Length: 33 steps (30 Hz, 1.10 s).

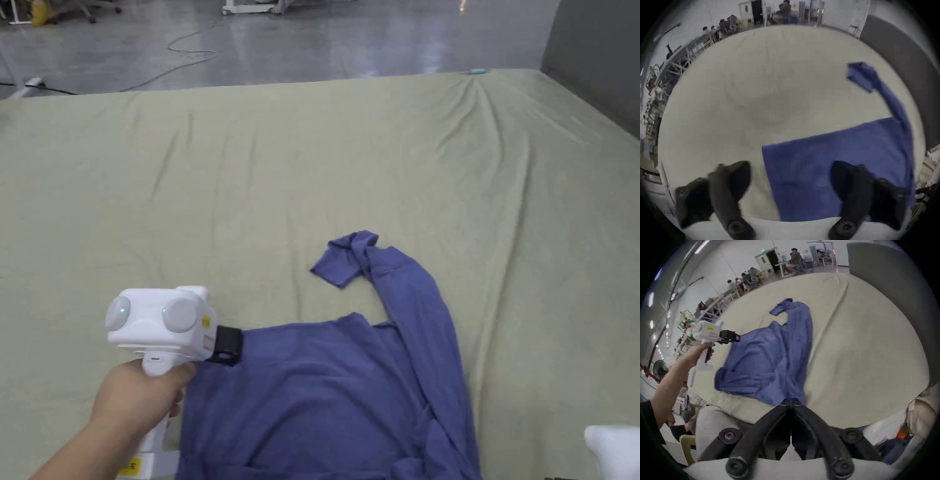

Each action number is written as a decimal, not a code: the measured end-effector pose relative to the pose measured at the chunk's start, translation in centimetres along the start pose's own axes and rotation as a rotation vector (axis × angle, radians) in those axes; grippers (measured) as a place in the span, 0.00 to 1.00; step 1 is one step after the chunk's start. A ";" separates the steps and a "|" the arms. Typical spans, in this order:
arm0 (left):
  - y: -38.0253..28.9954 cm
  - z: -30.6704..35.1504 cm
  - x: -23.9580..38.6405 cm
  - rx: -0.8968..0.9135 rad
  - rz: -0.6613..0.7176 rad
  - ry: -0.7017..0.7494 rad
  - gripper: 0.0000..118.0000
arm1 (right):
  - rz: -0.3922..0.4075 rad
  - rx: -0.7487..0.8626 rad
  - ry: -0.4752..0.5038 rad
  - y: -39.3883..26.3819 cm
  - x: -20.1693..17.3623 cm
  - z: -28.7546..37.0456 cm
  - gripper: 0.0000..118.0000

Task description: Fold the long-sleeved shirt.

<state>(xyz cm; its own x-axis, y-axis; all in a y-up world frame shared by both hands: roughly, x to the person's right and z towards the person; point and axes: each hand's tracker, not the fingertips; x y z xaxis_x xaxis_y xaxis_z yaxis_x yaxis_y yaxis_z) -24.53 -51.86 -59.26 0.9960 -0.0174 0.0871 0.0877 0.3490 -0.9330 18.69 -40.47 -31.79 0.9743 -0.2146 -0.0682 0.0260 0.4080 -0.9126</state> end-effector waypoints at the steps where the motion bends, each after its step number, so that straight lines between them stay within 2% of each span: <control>1: -0.1 -0.9 -0.2 -0.026 -0.019 0.020 0.71 | 0.004 -0.015 -0.020 0.4 0.3 -0.5 0.00; 2: -0.5 -0.2 -0.2 0.020 -0.031 -0.053 0.71 | 0.005 -0.022 -0.017 0.9 0.6 -0.9 0.00; 3: -0.5 0.8 -0.1 0.014 -0.025 -0.036 0.69 | 0.000 -0.027 -0.012 1.4 0.9 -1.5 0.00; 4: -0.6 1.5 -0.2 0.000 -0.022 -0.055 0.53 | -0.016 -0.035 -0.015 2.3 1.1 -2.3 0.18; 6: -1.0 3.0 -0.6 0.065 -0.052 -0.064 0.00 | -0.039 -0.017 -0.026 3.5 1.3 -3.8 0.88; 7: -1.6 4.7 0.2 0.077 -0.045 -0.105 0.00 | -0.047 -0.023 -0.042 4.3 1.1 -5.3 0.99; 8: -2.0 5.5 0.3 0.077 -0.007 -0.140 0.00 | -0.017 -0.027 -0.084 4.9 1.1 -6.1 0.99; 9: -2.2 6.0 0.5 0.070 0.000 -0.149 0.00 | -0.025 -0.022 -0.057 5.8 0.6 -7.1 0.99; 11: -2.1 6.3 -0.1 0.074 -0.007 -0.153 0.00 | -0.030 -0.100 -0.087 6.1 0.0 -8.9 0.93; 12: -2.1 6.8 0.0 0.078 -0.009 -0.156 0.00 | -0.043 -0.133 -0.087 6.4 -0.3 -9.8 0.81; 14: -2.2 8.0 -0.2 0.090 -0.006 -0.170 0.00 | -0.055 -0.153 -0.052 6.2 -0.5 -11.8 0.12; 15: -2.3 8.2 -0.5 0.104 0.001 -0.172 0.00 | -0.015 -0.171 -0.069 6.0 -0.9 -12.4 0.07; 16: -2.3 8.8 -1.0 0.113 0.015 -0.173 0.00 | 0.023 -0.179 -0.077 5.7 -1.4 -12.7 0.06; 17: -2.3 9.4 -1.5 0.114 0.036 -0.182 0.00 | 0.019 -0.155 -0.082 5.6 -1.3 -12.3 0.06; 21: -3.3 12.2 -3.5 0.150 0.166 -0.272 0.00 | -0.038 -0.042 0.013 5.7 -0.1 -7.6 0.05; 23: -4.2 14.3 -4.4 0.183 0.228 -0.337 0.00 | -0.072 0.034 0.106 5.7 1.7 -3.5 0.05; 26: -4.8 17.8 -6.0 0.250 0.312 -0.414 0.00 | -0.104 0.156 0.157 6.6 3.0 2.4 0.05; 30: -4.8 23.3 -7.7 0.384 0.386 -0.461 0.00 | -0.096 0.335 0.141 9.5 4.0 9.5 0.05; 33: -3.5 27.6 -8.3 0.472 0.400 -0.501 0.00 | -0.083 0.437 0.164 13.6 4.5 14.0 0.05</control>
<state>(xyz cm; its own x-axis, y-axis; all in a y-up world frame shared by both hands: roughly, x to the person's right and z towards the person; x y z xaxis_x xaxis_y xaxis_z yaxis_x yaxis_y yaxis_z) -33.45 -27.06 -47.10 0.8160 0.5773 0.0279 -0.4022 0.6019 -0.6899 26.59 -23.51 -38.88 0.9176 -0.3855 -0.0971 0.2282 0.7109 -0.6652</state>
